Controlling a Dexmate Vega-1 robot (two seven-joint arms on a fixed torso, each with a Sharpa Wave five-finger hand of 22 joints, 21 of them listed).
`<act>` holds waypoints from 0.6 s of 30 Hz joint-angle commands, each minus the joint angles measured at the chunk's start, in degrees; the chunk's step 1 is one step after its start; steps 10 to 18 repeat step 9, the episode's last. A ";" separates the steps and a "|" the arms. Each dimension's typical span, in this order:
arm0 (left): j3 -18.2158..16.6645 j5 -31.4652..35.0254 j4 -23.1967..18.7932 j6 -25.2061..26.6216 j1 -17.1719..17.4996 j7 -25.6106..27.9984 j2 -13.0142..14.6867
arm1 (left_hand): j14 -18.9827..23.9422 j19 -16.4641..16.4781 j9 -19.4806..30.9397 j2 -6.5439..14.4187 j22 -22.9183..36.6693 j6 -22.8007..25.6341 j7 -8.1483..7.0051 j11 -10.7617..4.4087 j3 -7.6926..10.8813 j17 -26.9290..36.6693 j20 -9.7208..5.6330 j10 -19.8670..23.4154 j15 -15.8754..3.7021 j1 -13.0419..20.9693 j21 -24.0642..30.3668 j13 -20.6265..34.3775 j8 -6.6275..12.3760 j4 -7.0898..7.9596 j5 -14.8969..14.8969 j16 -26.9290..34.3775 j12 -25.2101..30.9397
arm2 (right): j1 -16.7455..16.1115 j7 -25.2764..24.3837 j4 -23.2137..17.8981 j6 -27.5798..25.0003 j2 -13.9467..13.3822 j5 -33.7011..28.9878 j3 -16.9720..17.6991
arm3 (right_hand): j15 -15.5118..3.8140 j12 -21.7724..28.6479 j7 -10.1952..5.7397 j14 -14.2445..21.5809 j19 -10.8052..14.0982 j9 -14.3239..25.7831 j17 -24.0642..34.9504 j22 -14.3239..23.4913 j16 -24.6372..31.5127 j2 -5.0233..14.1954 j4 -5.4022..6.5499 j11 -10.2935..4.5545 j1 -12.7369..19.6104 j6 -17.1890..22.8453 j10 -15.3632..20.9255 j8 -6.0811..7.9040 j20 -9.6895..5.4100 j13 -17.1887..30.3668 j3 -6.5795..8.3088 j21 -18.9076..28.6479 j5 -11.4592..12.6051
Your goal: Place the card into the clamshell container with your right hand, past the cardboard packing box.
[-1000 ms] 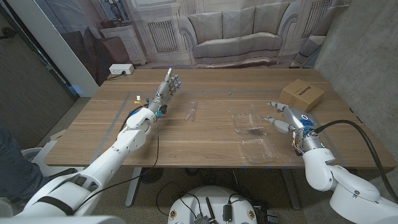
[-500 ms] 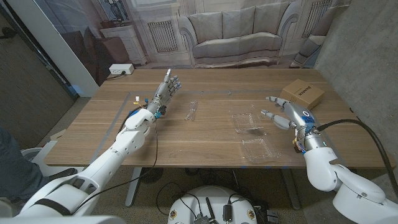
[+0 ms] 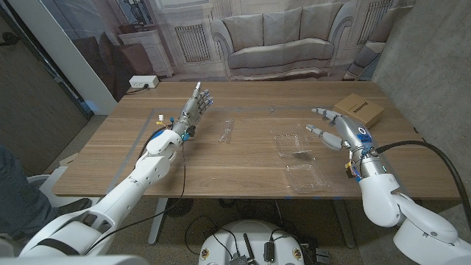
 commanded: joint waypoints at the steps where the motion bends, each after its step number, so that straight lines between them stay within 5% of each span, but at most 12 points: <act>1: -0.75 -0.42 -0.73 -1.35 1.44 -0.06 0.42 | 0.03 0.32 0.24 0.50 0.31 0.36 0.00 -0.17 -0.52 0.18 -0.17 0.14 -0.05 0.14 -0.11 0.10 -0.07 0.03 -0.29 0.18 0.03 | 0.23 1.35 -0.11 3.89 2.89 -3.18 0.46 | -6.28 0.22 0.15 0.16 0.33 0.16 -0.01 0.01 0.03 0.11 -0.16 0.13 -0.20 0.48 0.58 0.14 -7.83 0.00 -0.13 -0.16 0.37; 18: -1.06 -0.99 -1.53 -1.61 2.39 -0.36 0.69 | 0.03 0.31 0.24 0.56 0.31 0.48 0.06 -0.09 -0.56 0.18 -0.21 0.22 -0.10 0.17 -0.12 0.10 -0.04 0.03 -0.28 0.17 0.05 | 0.44 1.75 -0.30 3.82 4.41 -5.47 -0.16 | -6.33 0.21 0.40 0.23 0.36 0.13 -0.11 -0.01 0.04 0.25 -0.25 0.06 -0.10 0.96 0.61 0.28 -7.78 0.00 -0.06 -0.26 0.51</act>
